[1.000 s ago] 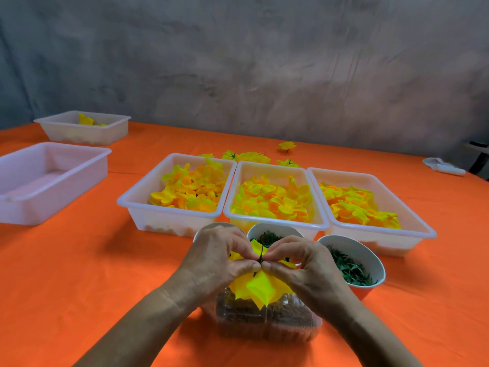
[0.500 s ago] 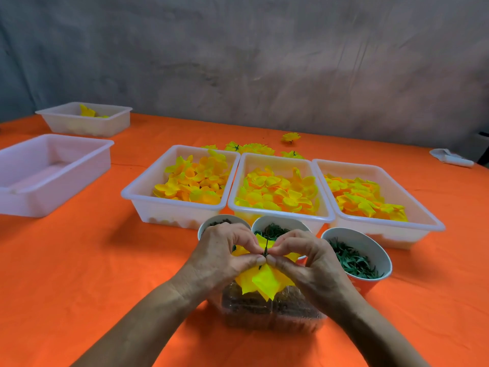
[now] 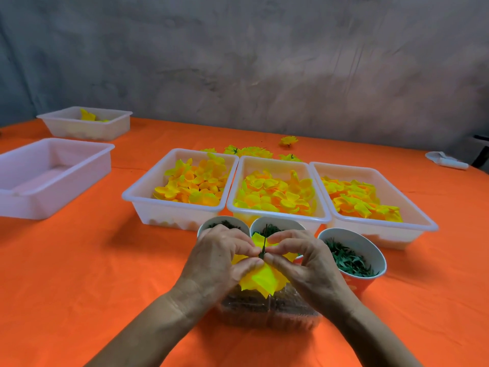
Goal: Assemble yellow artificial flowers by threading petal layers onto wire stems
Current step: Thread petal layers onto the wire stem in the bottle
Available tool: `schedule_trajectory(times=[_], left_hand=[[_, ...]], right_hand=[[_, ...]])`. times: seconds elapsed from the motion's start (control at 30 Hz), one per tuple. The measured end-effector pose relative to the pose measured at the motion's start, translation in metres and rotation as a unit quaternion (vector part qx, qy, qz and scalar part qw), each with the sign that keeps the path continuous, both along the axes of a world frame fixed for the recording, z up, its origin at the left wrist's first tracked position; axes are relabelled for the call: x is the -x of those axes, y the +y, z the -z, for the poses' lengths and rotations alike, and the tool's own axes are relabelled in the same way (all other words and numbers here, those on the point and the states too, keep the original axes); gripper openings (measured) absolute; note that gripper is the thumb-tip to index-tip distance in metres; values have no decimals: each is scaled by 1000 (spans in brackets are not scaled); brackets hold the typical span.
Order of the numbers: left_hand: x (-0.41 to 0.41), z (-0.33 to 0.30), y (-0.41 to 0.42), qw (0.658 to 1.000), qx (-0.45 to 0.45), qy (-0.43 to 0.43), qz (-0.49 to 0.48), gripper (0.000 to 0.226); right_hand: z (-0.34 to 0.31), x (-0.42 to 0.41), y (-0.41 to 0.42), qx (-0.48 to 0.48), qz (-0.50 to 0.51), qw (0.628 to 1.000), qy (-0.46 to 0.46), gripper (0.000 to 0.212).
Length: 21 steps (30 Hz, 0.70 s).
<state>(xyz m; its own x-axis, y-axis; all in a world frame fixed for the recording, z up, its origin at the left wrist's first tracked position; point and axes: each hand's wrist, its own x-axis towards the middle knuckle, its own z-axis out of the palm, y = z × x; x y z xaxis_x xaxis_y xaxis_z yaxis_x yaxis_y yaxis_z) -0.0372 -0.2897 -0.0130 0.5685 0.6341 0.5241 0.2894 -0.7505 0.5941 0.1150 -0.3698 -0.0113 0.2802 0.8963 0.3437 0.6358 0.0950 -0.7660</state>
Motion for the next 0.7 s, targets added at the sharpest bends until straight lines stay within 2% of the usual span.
schedule_trajectory(times=[0.13,0.27,0.33,0.57,0.7], left_hand=[[-2,-1,2,999,50,-17,10,14],[4,-7,5,993,103,6,50,15],[7,-11,6,988,143,-10,57,12],[-3,-19,-1,983,155,-92,31,7],[-10,-18,2,981,164,-101,19,8]], right_hand=[[2,3,-1,-13,22,1000,-8,12],[-4,5,-4,-12,31,999,-33,4],[-5,8,-3,-30,44,998,-31,4],[-1,17,3,-48,64,996,33,11],[1,15,5,-51,53,996,53,18]])
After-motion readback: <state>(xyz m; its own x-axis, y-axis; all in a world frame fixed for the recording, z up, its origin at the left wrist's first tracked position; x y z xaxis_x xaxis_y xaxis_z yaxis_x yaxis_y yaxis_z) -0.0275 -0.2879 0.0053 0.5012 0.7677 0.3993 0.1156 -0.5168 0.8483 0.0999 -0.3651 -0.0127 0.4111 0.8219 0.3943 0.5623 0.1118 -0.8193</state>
